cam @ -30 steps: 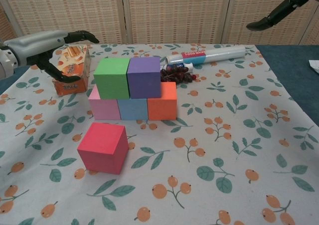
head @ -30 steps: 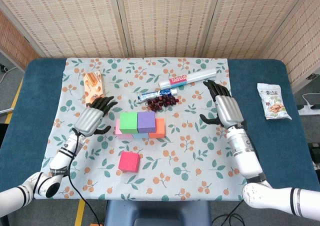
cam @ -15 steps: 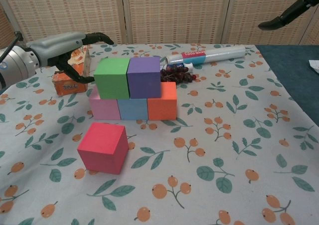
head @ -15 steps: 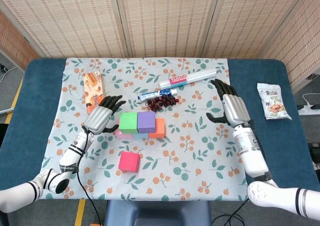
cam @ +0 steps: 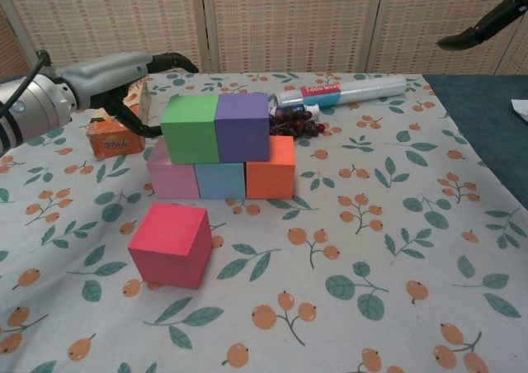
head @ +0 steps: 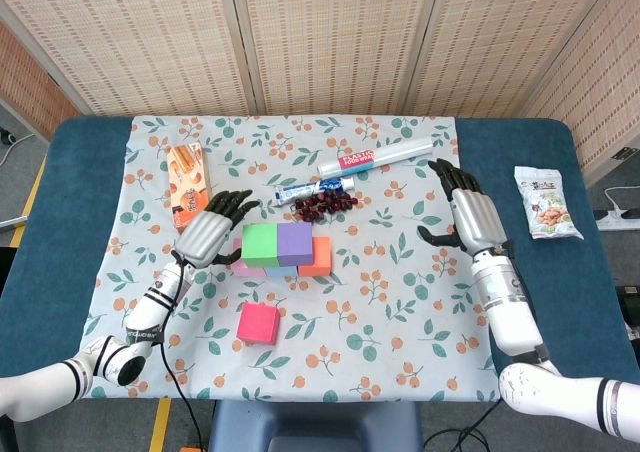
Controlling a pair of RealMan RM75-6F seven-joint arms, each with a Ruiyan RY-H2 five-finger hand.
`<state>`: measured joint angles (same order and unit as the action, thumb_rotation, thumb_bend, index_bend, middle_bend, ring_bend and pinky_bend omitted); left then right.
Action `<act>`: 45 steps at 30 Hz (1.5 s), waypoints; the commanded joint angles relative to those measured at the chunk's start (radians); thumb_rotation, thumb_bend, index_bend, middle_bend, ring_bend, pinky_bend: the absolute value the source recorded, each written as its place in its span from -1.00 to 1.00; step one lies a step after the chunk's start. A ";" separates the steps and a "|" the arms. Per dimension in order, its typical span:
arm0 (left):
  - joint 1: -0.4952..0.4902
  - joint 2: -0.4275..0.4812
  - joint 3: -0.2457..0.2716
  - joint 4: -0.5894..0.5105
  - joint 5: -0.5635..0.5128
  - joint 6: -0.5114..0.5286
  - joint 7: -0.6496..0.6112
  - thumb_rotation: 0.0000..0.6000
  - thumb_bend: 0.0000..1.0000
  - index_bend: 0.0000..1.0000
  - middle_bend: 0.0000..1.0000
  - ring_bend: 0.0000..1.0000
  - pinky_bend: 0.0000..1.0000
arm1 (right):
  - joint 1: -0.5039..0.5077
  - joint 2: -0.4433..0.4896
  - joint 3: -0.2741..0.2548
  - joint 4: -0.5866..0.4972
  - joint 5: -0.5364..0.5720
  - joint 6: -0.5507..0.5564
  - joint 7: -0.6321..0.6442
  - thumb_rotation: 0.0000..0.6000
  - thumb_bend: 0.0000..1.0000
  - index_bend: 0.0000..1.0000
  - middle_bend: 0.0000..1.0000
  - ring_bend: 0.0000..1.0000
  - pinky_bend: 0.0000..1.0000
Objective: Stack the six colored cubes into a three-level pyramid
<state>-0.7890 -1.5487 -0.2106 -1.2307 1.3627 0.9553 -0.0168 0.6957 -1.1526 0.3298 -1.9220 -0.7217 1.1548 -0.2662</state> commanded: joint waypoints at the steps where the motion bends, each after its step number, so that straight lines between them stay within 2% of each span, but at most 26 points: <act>1: -0.005 -0.004 -0.002 -0.003 -0.008 -0.003 0.010 1.00 -0.38 -0.80 -1.00 -1.00 -0.87 | -0.002 0.003 0.000 -0.002 0.002 0.000 0.002 1.00 -0.83 -1.00 -1.00 -1.00 -1.00; 16: -0.001 0.008 0.004 -0.008 -0.043 0.001 0.041 1.00 -0.38 -0.80 -1.00 -1.00 -0.87 | -0.004 0.003 -0.013 0.000 -0.002 -0.021 0.001 1.00 -0.83 -1.00 -1.00 -1.00 -1.00; 25: 0.037 0.042 0.016 -0.031 -0.051 0.035 0.021 1.00 -0.37 -0.79 -1.00 -1.00 -0.87 | 0.033 -0.049 -0.047 0.042 0.007 -0.075 -0.041 1.00 -0.83 -1.00 -1.00 -1.00 -1.00; 33: 0.141 0.136 0.053 -0.105 -0.044 0.130 -0.014 1.00 -0.38 -0.80 -1.00 -1.00 -0.87 | 0.100 -0.184 -0.078 0.197 0.041 -0.175 -0.061 1.00 -0.83 -1.00 -1.00 -1.00 -1.00; 45: 0.268 0.235 0.129 -0.211 0.060 0.280 -0.056 1.00 -0.38 -0.78 -1.00 -1.00 -0.87 | 0.196 -0.430 -0.086 0.469 0.062 -0.246 -0.092 1.00 -0.83 -1.00 -1.00 -1.00 -1.00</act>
<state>-0.5307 -1.3223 -0.0911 -1.4329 1.4100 1.2219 -0.0642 0.8717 -1.5485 0.2433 -1.4849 -0.6686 0.9248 -0.3512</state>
